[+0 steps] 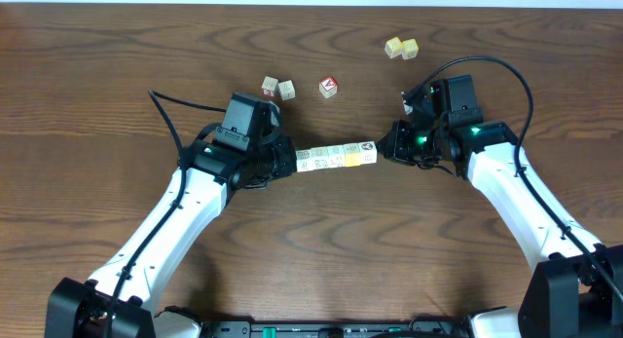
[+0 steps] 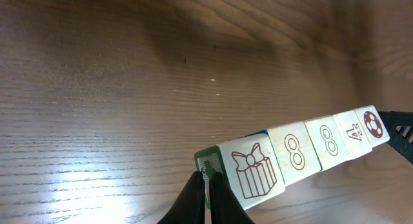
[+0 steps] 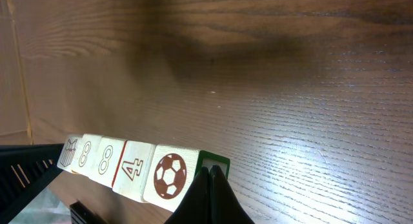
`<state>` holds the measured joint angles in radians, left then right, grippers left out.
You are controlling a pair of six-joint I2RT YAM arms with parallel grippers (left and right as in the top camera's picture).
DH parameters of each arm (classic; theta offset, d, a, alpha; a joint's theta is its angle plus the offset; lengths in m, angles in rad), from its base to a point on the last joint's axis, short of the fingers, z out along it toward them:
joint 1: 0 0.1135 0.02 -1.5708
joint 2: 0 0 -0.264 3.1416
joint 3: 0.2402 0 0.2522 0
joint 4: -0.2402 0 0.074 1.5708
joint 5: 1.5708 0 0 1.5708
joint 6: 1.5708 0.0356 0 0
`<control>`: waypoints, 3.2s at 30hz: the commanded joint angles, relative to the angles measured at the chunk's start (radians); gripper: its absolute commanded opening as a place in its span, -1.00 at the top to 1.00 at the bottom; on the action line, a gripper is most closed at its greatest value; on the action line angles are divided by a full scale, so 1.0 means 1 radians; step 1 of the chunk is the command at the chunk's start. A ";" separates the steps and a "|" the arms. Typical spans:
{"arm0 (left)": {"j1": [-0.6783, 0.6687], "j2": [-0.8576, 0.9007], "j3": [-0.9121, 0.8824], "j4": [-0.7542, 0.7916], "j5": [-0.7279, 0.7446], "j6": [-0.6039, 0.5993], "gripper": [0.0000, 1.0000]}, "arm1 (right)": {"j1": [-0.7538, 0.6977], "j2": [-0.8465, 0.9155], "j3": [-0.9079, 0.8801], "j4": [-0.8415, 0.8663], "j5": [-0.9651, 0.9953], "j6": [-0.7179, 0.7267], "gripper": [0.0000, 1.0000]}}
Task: Lift 5 blocks
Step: 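Hold the five-block row raised between both grippers, then lower the block row back onto the table with both grippers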
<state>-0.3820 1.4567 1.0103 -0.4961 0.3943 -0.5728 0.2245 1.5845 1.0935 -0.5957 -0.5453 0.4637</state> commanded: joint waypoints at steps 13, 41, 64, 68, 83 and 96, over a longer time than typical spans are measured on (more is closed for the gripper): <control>-0.028 0.021 0.048 0.036 0.142 -0.013 0.86 | 0.039 -0.021 0.006 0.001 -0.200 0.011 0.98; -0.030 0.075 0.041 0.058 0.141 -0.034 0.85 | 0.039 0.048 0.005 0.019 -0.185 0.015 0.98; -0.030 0.169 0.041 0.089 0.145 -0.035 0.85 | 0.043 0.136 0.004 0.036 -0.177 0.015 0.98; -0.030 0.203 0.041 0.094 0.146 -0.040 0.86 | 0.051 0.138 0.004 0.043 -0.177 0.015 0.98; -0.030 0.225 0.041 0.101 0.137 -0.043 0.86 | 0.066 0.204 0.003 0.055 -0.167 0.040 0.98; -0.042 0.298 0.041 0.115 0.134 -0.077 0.86 | 0.065 0.219 -0.005 0.059 -0.161 0.041 0.98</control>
<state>-0.3817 1.7462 1.0103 -0.4160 0.3946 -0.6304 0.2295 1.7874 1.0931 -0.5423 -0.5224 0.4904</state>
